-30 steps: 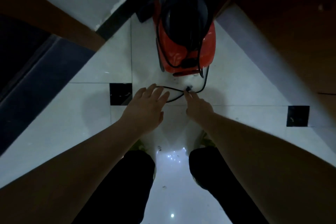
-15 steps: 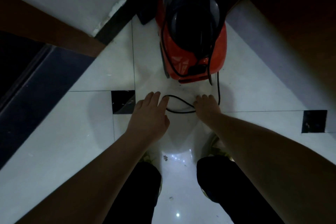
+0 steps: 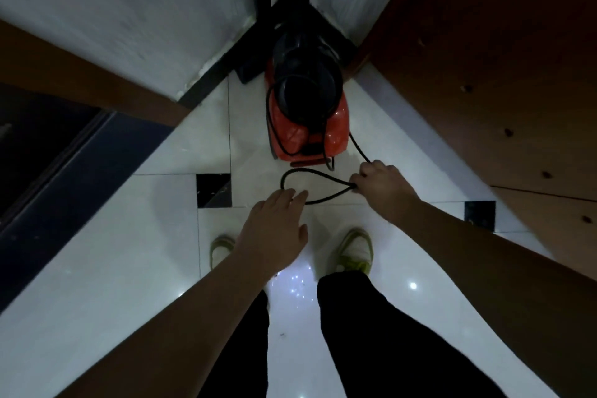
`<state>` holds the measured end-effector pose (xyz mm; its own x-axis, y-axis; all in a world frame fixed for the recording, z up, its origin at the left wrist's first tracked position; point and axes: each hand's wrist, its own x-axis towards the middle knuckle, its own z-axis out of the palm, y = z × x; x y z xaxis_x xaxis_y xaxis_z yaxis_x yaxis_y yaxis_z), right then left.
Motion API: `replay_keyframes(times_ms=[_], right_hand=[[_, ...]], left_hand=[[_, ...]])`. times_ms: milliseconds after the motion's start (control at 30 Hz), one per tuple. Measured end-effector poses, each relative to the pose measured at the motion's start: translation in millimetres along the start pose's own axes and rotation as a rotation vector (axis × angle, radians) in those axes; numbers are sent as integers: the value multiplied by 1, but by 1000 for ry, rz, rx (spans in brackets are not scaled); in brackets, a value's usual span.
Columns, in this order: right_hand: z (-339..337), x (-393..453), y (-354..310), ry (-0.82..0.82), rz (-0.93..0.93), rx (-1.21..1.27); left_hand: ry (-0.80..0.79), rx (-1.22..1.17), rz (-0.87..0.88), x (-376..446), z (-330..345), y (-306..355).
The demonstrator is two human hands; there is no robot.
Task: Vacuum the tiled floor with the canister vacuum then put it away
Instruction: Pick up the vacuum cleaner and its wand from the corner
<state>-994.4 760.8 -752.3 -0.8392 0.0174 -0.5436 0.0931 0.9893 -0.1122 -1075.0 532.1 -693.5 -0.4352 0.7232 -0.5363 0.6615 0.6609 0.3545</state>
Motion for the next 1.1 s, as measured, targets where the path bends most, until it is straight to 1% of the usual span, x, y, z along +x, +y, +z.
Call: replay_keyframes(times_ms=[100, 133, 200, 267, 333, 400, 467, 567, 633, 667, 700, 733, 800, 833, 867, 967, 1067, 1100], right_hand=[[-38, -10, 17, -36, 130, -62], [-51, -12, 21, -25, 175, -85], [-77, -13, 27, 28, 253, -116], [-97, -13, 29, 125, 301, -85], [-113, -11, 26, 248, 289, -60], [-124, -8, 19, 365, 243, -48], [-132, -7, 12, 451, 195, -14], [-136, -5, 7, 541, 162, 19], [-136, -4, 5, 574, 165, 62], [-136, -3, 4, 584, 167, 101], [-137, -2, 2, 595, 162, 147], [-138, -1, -1, 602, 160, 193], [-141, 4, -8, 598, 173, 294], [-142, 8, -12, 584, 191, 346], [-141, 13, -17, 566, 217, 402], [-146, 27, -28, 527, 328, 680], [-156, 34, -38, 489, 507, 1002], [-159, 37, -42, 483, 583, 1122]], left_hand=[[55, -12, -4, 1, -29, 15], [70, -28, 1, 1, -38, 18], [120, -37, 24, 3, -53, 23], [184, -36, 43, 7, -69, 30], [223, 6, 48, 17, -84, 36], [293, 132, 34, 29, -99, 39], [414, 216, 2, 42, -111, 41], [661, 343, -43, 55, -130, 42], [776, 433, -23, 60, -140, 37], [806, 461, 3, 62, -142, 30], [803, 470, 27, 63, -146, 23], [742, 458, 46, 64, -149, 16], [469, 342, 20, 65, -159, 6], [321, 259, -37, 65, -164, 3], [222, 177, -90, 65, -168, 0], [125, -99, -157, 65, -175, -8], [15, -466, -213, 65, -175, -14], [2, -567, -226, 65, -174, -16]])
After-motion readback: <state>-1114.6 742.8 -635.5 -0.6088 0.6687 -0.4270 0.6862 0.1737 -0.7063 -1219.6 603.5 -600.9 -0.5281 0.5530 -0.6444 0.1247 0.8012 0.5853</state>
